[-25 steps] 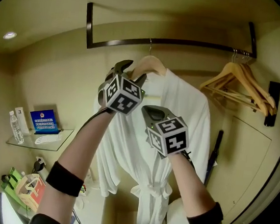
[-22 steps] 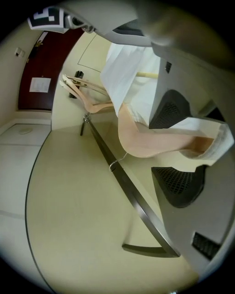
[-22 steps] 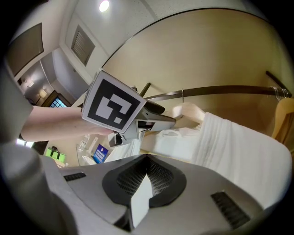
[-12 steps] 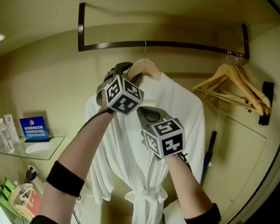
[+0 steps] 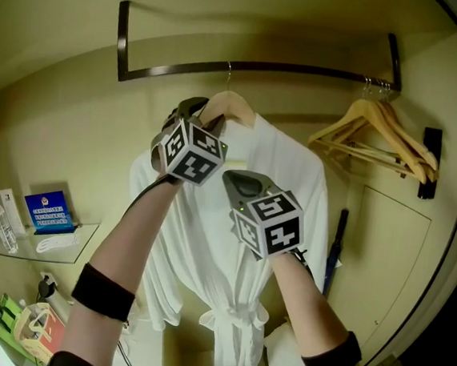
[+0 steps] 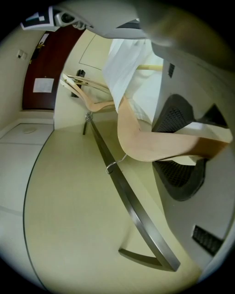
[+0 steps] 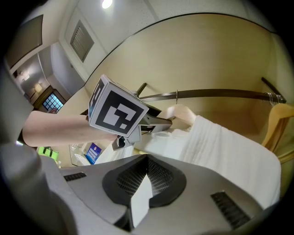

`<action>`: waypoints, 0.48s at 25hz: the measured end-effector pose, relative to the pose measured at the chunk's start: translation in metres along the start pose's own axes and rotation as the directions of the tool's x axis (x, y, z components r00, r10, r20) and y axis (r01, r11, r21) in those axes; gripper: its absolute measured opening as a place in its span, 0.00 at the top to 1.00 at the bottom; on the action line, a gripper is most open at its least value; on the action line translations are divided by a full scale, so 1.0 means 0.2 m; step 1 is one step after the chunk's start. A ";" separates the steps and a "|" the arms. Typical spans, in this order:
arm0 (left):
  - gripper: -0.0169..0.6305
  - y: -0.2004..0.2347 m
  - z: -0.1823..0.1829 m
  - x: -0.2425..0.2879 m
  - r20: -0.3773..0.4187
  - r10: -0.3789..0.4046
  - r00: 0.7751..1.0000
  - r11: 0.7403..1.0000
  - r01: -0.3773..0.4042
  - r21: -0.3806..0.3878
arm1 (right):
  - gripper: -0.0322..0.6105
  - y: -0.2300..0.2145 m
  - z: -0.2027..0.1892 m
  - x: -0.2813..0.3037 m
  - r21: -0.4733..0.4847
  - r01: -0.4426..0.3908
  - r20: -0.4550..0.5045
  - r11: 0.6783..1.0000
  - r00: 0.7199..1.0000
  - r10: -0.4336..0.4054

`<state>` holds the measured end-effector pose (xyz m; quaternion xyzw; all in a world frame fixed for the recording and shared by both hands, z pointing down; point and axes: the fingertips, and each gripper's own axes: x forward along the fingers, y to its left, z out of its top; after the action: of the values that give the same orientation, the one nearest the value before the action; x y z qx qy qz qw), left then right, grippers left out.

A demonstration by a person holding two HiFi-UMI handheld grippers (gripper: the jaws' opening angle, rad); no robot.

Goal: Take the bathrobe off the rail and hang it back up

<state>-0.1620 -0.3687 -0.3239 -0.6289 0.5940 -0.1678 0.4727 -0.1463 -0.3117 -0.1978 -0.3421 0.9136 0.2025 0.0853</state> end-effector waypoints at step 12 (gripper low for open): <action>0.70 0.09 0.14 -0.09 0.043 0.017 0.999 1.000 -0.016 -0.023 | 0.92 0.03 0.02 -0.05 0.017 -0.012 0.011 1.000 1.000 0.012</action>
<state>-0.1550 -0.3381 -0.3453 -0.6330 0.5905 -0.1434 0.4796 -0.1427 -0.3005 -0.1965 -0.3346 0.9169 0.1972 0.0920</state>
